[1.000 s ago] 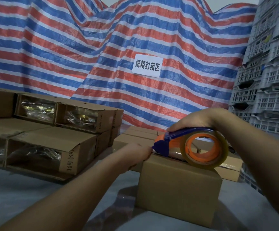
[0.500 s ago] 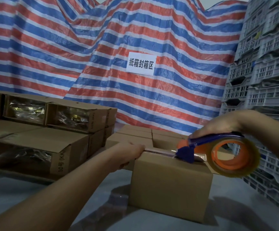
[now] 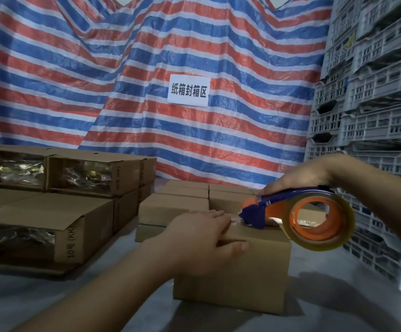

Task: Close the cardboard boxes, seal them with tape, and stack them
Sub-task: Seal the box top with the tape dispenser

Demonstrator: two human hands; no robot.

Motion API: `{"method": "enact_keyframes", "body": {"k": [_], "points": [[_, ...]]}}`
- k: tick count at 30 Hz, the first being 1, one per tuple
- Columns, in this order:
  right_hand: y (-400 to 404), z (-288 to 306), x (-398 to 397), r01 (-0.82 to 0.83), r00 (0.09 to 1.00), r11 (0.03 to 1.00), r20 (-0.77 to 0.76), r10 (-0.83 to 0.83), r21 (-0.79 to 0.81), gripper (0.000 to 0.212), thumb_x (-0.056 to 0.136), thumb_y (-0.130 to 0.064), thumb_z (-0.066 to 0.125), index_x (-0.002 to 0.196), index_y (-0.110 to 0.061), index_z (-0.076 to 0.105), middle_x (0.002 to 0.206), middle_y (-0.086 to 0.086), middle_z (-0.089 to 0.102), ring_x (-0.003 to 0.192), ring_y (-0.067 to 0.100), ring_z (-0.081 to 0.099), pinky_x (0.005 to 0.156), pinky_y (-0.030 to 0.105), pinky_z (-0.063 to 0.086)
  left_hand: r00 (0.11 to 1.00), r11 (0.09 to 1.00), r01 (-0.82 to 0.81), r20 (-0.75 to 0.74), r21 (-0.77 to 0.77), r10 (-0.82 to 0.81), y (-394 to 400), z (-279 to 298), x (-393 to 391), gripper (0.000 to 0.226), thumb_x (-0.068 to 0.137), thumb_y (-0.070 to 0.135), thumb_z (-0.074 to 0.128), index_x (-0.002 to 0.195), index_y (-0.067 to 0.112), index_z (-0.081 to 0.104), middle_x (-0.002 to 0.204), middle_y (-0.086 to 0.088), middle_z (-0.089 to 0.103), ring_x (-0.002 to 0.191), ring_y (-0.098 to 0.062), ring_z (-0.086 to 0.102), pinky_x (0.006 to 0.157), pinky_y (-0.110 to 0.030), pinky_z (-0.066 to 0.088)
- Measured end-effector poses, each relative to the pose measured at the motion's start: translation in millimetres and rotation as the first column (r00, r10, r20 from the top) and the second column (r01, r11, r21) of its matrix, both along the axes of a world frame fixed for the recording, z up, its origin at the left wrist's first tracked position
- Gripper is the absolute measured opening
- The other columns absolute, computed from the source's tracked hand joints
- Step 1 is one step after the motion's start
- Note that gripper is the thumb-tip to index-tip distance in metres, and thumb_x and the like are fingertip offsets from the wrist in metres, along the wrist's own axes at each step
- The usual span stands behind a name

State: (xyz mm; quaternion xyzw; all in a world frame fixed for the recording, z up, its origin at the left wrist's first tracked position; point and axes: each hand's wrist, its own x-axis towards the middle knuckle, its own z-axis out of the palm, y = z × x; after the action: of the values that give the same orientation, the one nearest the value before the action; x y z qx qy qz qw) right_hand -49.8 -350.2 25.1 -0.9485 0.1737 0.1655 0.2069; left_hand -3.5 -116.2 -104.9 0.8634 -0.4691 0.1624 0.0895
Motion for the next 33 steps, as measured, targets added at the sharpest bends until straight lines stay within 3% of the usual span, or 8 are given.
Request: {"method": "enact_keyframes", "body": {"k": [6, 11, 15, 18, 23, 27, 30, 33], "points": [[-38.8, 11.8, -25.1, 0.000, 0.996, 0.998, 0.086, -0.006, 0.067, 0.062, 0.081, -0.064, 0.063, 0.122, -0.017, 0.058, 0.086, 0.007, 0.069, 0.072, 0.019, 0.064, 0.071, 0.027, 0.054, 1.000, 1.000, 0.011, -0.009, -0.021, -0.011, 3.5, -0.4, -0.6, 0.066, 0.093, 0.070, 0.032, 0.149, 0.035, 0.031, 0.153, 0.011, 0.038, 0.135, -0.010, 0.039, 0.107, -0.031, 0.033], [-61.6, -12.4, -42.3, 0.027, 0.996, 0.999, 0.085, -0.030, 0.035, 0.054, 0.079, -0.067, 0.059, 0.092, -0.015, 0.066, 0.065, -0.002, 0.066, 0.051, 0.011, 0.059, 0.053, 0.020, 0.049, 0.999, 1.000, 0.016, -0.033, -0.013, -0.016, 2.2, 0.9, -2.7, 0.066, 0.093, 0.070, 0.034, 0.149, 0.037, 0.029, 0.149, 0.013, 0.042, 0.127, -0.006, 0.044, 0.098, -0.025, 0.034], [-68.5, -27.0, -43.2, 0.032, 0.987, 0.994, 0.151, -0.047, 0.103, 0.046, 0.090, -0.062, 0.058, 0.090, -0.017, 0.067, 0.066, -0.002, 0.069, 0.051, 0.011, 0.062, 0.052, 0.021, 0.050, 0.996, 0.994, -0.052, -0.071, 0.097, 0.059, -3.4, 10.4, -5.0, 0.088, 0.087, 0.077, 0.039, 0.156, 0.029, 0.012, 0.156, 0.007, 0.033, 0.136, -0.013, 0.038, 0.112, -0.034, 0.032], [-70.5, -30.6, -43.2, -0.017, 0.981, 0.991, 0.194, -0.009, 0.129, 0.040, 0.095, -0.056, 0.055, 0.096, -0.017, 0.063, 0.065, -0.006, 0.069, 0.053, 0.007, 0.063, 0.052, 0.019, 0.051, 0.997, 0.992, -0.056, 0.053, 0.109, 0.050, -25.8, 20.4, -17.0, 0.088, 0.084, 0.080, 0.037, 0.153, 0.027, 0.024, 0.155, 0.001, 0.035, 0.139, -0.019, 0.034, 0.116, -0.040, 0.023], [-73.7, -35.5, -44.5, -0.059, 0.983, 0.985, 0.180, 0.029, 0.162, 0.043, 0.096, -0.058, 0.053, 0.092, -0.017, 0.065, 0.066, -0.005, 0.067, 0.053, 0.008, 0.061, 0.053, 0.019, 0.050, 0.995, 0.995, 0.087, -0.060, 0.050, -0.084, -64.0, 16.0, -35.6, 0.067, 0.088, 0.073, 0.043, 0.140, 0.031, 0.039, 0.127, 0.007, 0.056, 0.110, -0.011, 0.054, 0.087, -0.030, 0.043], [-81.5, -41.4, -46.4, -0.061, 0.983, 0.978, 0.182, 0.024, 0.198, 0.054, 0.088, -0.067, 0.057, 0.097, -0.014, 0.065, 0.073, -0.001, 0.066, 0.059, 0.013, 0.059, 0.060, 0.023, 0.050, 0.996, 0.994, 0.076, 0.041, 0.075, -0.079, -65.3, 3.9, -32.8, 0.079, 0.092, 0.071, 0.036, 0.155, 0.025, 0.022, 0.158, 0.003, 0.032, 0.140, -0.015, 0.034, 0.115, -0.037, 0.029], [-89.2, -32.8, -56.1, -0.058, 0.987, 0.972, 0.159, 0.021, 0.227, 0.068, 0.081, -0.069, 0.060, 0.109, -0.007, 0.063, 0.078, 0.002, 0.065, 0.063, 0.015, 0.058, 0.063, 0.025, 0.049, 0.994, 0.994, 0.080, 0.067, 0.070, -0.084, -62.3, 2.7, -32.2, 0.081, 0.092, 0.071, 0.033, 0.156, 0.024, 0.018, 0.162, 0.003, 0.022, 0.146, -0.015, 0.024, 0.116, -0.033, 0.020], [-98.7, -14.8, -79.2, -0.003, 0.993, 0.961, 0.111, -0.029, 0.277, 0.056, 0.087, -0.061, 0.059, 0.106, -0.009, 0.065, 0.079, 0.004, 0.070, 0.062, 0.015, 0.063, 0.060, 0.024, 0.053, 0.993, 0.994, 0.092, 0.065, 0.055, -0.095, -62.2, 0.9, -30.2, 0.080, 0.092, 0.072, 0.032, 0.156, 0.026, 0.016, 0.162, 0.005, 0.021, 0.146, -0.014, 0.022, 0.116, -0.032, 0.018]]}}
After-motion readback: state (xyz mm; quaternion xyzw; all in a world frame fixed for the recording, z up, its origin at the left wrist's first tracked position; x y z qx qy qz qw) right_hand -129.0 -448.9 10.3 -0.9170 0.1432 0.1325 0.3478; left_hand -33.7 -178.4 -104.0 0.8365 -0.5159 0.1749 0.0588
